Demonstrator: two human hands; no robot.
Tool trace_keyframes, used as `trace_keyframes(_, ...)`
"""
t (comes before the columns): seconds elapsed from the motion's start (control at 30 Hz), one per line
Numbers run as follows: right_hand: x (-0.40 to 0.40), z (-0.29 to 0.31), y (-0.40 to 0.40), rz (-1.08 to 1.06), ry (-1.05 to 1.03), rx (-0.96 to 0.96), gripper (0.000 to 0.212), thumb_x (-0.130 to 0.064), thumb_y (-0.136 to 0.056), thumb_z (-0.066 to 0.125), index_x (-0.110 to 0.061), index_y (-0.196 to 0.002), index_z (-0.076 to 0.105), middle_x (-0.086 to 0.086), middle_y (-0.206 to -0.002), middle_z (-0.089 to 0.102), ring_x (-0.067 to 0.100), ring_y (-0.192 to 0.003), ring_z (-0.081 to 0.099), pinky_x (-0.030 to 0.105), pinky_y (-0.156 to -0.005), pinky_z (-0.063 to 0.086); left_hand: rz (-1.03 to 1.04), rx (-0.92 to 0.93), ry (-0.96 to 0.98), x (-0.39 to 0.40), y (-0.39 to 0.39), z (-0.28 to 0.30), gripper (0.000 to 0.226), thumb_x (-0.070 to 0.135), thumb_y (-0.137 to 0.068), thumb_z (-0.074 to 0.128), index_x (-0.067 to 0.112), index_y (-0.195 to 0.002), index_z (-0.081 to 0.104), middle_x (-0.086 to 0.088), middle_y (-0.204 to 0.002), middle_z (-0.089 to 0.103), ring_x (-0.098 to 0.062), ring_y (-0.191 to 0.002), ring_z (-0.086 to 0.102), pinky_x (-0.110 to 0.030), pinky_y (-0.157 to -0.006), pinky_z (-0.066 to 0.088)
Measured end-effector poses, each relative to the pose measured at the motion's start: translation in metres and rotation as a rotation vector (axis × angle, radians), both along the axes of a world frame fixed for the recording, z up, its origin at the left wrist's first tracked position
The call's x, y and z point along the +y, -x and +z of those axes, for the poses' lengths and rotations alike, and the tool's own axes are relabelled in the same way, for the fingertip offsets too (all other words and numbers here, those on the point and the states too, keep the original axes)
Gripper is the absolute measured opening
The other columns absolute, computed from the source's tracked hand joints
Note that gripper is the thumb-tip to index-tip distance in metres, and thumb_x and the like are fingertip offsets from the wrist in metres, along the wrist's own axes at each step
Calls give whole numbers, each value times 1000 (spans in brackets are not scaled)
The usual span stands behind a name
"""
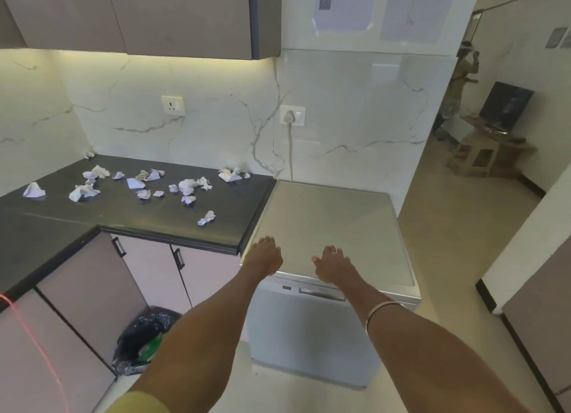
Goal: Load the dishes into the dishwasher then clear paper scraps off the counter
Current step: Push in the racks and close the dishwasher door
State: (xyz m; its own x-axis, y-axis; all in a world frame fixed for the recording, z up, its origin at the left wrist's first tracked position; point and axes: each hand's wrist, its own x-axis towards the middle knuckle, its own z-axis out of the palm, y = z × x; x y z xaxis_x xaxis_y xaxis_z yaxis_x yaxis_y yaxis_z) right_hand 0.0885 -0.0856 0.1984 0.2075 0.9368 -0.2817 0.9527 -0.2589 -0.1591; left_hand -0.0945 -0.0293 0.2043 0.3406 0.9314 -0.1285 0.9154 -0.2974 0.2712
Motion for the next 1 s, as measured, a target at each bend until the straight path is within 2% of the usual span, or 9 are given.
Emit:
trace_keyframes(0.27, 102, 2, 10, -53, -45, 20, 63, -39, -104, 27, 0, -152, 18, 14, -159, 19, 30, -147, 18, 45, -116, 22, -28, -23, -29, 110, 2, 4, 49, 23, -103, 28, -3, -144, 34, -19, -153, 34, -31, -142, 31, -44, -118, 22)
trace_keyframes(0.57, 244, 17, -20, -3, -136, -20, 63, -40, -105, 26, 0, -153, 14, 13, -162, 13, 30, -148, 14, 45, -118, 20, -34, -48, -68, 241, -19, 9, 54, 24, -105, 27, -2, -152, 22, -17, -161, 20, -30, -149, 18, -44, -121, 16)
trace_keyframes(0.7, 304, 31, -46, -12, -140, -20, 63, -40, -105, 26, -1, -153, 13, 13, -162, 14, 29, -148, 14, 44, -118, 19, -29, -69, -89, 302, -41, 22, 54, 25, -105, 28, -1, -152, 21, -16, -161, 19, -29, -149, 18, -45, -121, 17)
trace_keyframes(0.8, 347, 45, -69, -13, -160, -29, 65, -40, -105, 28, 0, -154, 11, 13, -163, 9, 29, -150, 11, 44, -119, 20, -30, -102, -139, 346, -63, 37, 51, 22, -105, 31, -3, -149, 25, -18, -157, 27, -31, -146, 25, -45, -119, 22)
trace_keyframes(1.0, 411, 71, -94, -23, -282, -39, 60, -38, -104, 33, 0, -149, 24, 16, -156, 26, 32, -141, 29, 43, -112, 31, -50, -130, -224, 405, -103, 43, 57, 21, -105, 30, -1, -154, 10, -17, -163, 11, -30, -151, 11, -42, -123, 14)
